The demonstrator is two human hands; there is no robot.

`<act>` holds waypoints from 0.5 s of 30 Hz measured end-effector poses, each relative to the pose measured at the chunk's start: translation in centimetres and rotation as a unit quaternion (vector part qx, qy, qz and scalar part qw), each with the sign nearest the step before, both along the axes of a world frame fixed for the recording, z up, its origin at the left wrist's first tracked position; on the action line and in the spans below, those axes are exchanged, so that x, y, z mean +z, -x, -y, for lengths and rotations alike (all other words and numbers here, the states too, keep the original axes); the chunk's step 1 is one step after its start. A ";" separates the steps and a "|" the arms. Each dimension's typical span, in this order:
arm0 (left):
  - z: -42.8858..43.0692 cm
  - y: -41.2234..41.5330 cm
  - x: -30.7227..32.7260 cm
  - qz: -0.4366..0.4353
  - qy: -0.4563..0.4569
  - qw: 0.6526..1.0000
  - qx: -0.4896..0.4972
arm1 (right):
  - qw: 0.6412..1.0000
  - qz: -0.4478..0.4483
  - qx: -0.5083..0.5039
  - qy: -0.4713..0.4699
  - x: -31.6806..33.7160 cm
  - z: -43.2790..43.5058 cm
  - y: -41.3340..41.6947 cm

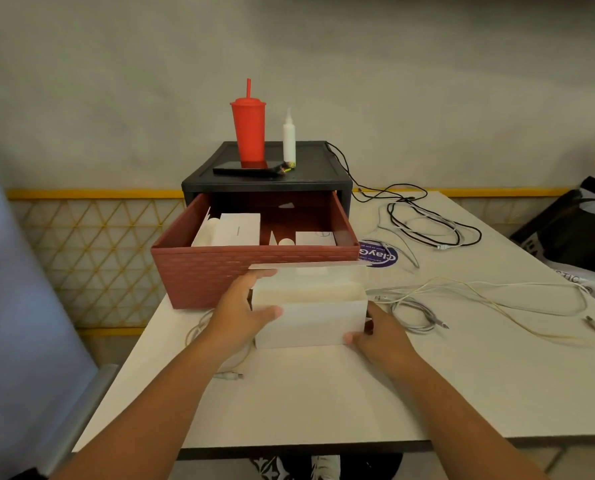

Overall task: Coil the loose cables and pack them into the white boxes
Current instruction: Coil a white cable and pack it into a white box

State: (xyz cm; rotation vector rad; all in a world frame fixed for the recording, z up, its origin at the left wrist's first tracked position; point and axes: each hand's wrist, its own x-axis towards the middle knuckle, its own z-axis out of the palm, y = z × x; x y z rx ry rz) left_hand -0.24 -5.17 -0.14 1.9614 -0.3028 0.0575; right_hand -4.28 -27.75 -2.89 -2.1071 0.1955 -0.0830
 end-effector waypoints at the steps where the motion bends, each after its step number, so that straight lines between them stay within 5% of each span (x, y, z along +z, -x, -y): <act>1: -0.1 -0.1 -0.3 -0.007 0.012 1.000 -0.003 | 1.000 0.000 0.000 0.003 0.0 0.0 0.0; 9: 0.5 -0.4 -0.7 -0.013 0.061 0.998 0.021 | 0.995 0.023 -0.011 0.101 0.1 1.3 0.0; 15: 0.5 -0.4 -0.9 -0.007 0.075 0.997 0.023 | 0.934 -0.030 -0.099 0.342 0.7 4.7 1.2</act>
